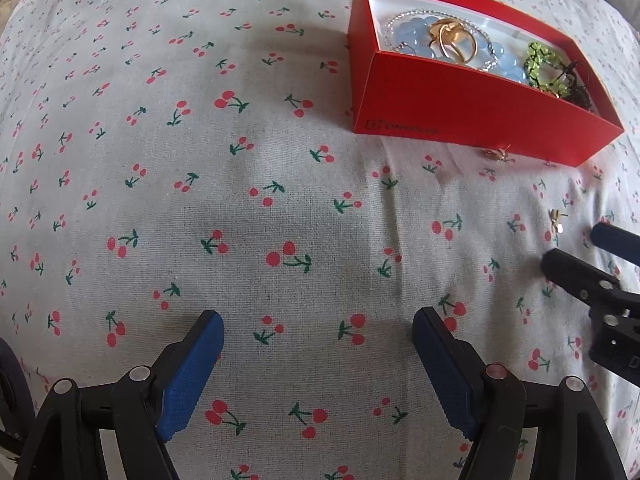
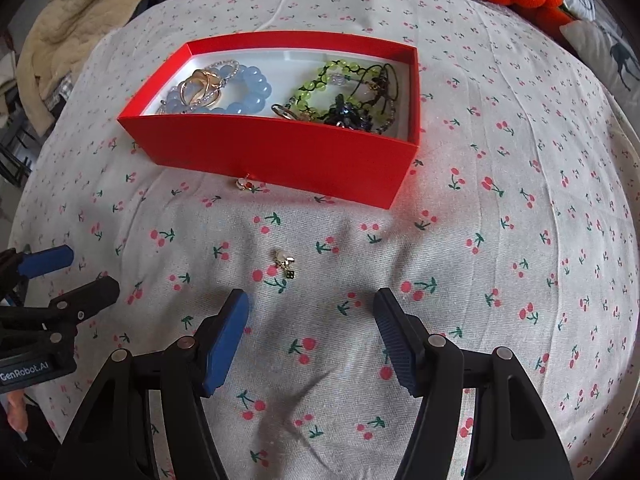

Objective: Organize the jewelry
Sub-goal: 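Move the right tool to another small gold earring on the sheet and grasp it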

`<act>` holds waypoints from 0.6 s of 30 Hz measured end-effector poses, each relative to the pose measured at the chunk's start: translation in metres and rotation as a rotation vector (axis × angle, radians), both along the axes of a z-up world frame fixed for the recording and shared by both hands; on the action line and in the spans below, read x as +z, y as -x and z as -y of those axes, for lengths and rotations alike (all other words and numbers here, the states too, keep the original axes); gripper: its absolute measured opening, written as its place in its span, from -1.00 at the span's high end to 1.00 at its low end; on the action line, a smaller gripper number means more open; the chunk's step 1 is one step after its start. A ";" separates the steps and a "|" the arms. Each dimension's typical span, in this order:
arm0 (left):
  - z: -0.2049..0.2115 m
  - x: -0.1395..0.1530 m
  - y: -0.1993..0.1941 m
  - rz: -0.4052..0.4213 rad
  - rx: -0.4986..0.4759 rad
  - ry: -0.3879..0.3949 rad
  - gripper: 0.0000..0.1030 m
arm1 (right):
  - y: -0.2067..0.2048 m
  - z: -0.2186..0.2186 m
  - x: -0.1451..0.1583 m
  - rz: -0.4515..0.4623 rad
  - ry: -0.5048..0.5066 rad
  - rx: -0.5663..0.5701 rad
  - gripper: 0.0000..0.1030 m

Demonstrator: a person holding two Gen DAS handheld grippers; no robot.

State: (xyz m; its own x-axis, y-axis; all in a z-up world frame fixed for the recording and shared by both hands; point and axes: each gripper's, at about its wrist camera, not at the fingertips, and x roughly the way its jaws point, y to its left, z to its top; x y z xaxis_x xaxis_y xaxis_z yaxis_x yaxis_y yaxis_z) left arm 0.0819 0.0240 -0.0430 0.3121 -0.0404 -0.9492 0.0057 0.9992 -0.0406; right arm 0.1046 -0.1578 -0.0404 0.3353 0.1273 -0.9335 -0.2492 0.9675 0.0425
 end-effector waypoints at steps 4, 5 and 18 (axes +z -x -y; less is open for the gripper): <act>0.003 -0.001 -0.001 0.000 -0.004 -0.001 -0.58 | -0.007 -0.010 -0.001 0.015 0.021 -0.009 -0.31; 0.004 -0.001 -0.001 0.000 -0.006 -0.001 -0.58 | -0.009 -0.011 -0.001 0.019 0.023 -0.013 -0.31; 0.002 0.001 0.003 0.003 -0.005 0.004 -0.58 | -0.019 -0.020 0.001 0.014 0.004 0.022 0.84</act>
